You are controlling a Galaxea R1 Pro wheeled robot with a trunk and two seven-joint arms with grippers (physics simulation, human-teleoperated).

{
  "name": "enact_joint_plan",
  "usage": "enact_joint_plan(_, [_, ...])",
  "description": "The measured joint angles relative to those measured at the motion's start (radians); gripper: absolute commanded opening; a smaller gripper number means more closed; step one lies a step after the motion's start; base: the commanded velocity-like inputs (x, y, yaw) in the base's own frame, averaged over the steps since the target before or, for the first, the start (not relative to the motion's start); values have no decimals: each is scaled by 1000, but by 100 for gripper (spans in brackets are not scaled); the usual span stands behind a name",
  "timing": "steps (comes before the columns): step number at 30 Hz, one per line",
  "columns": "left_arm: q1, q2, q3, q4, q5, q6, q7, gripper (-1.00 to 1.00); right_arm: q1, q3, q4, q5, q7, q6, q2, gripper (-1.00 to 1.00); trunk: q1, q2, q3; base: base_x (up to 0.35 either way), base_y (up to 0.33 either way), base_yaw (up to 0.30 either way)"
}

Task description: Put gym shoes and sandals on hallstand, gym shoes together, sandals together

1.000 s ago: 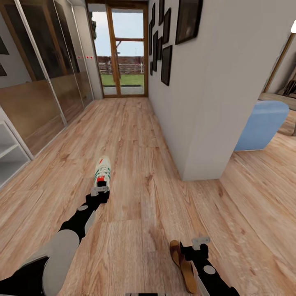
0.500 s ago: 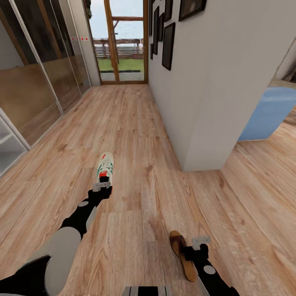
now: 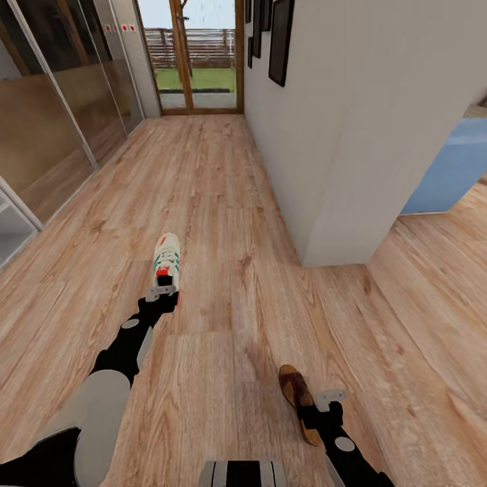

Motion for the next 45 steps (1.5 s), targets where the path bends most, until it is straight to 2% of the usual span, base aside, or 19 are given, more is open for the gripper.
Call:
enact_joint_plan(4, [1, -1, 0, -65, 0, 21, 0, -100, 0, 0, 0, 0, 0, 0, 0, 100, 2, -1, -22, 0, 0, 0])
enact_joint_plan(5, [1, -5, 0, -107, 0, 51, -1, -100, 0, 0, 0, 0, 0, 0, 0, 100, 2, -1, -27, 0, 0, 0])
enact_joint_plan(10, [9, -11, -1, -196, -1, 101, -3, -100, 0, 1, -1, 0, 0, 0, 0, 100, 5, -2, -55, 0, 0, 0])
enact_joint_plan(25, [25, -11, -2, -210, -1, 109, -5, -100, 0, 1, 1, 0, 0, 0, 0, 100, 11, -6, -134, 0, 0, 0])
enact_joint_plan(37, [26, -11, -2, -210, -1, 109, -4, -100, -1, 3, 3, 2, 1, 1, 1, 100, 11, -6, -138, 0, 0, 0])
enact_joint_plan(45, [31, -17, -3, -206, -1, 109, -3, -100, -44, 5, 0, 4, 1, 2, 3, 100, 11, -6, -138, 0, 0, 0])
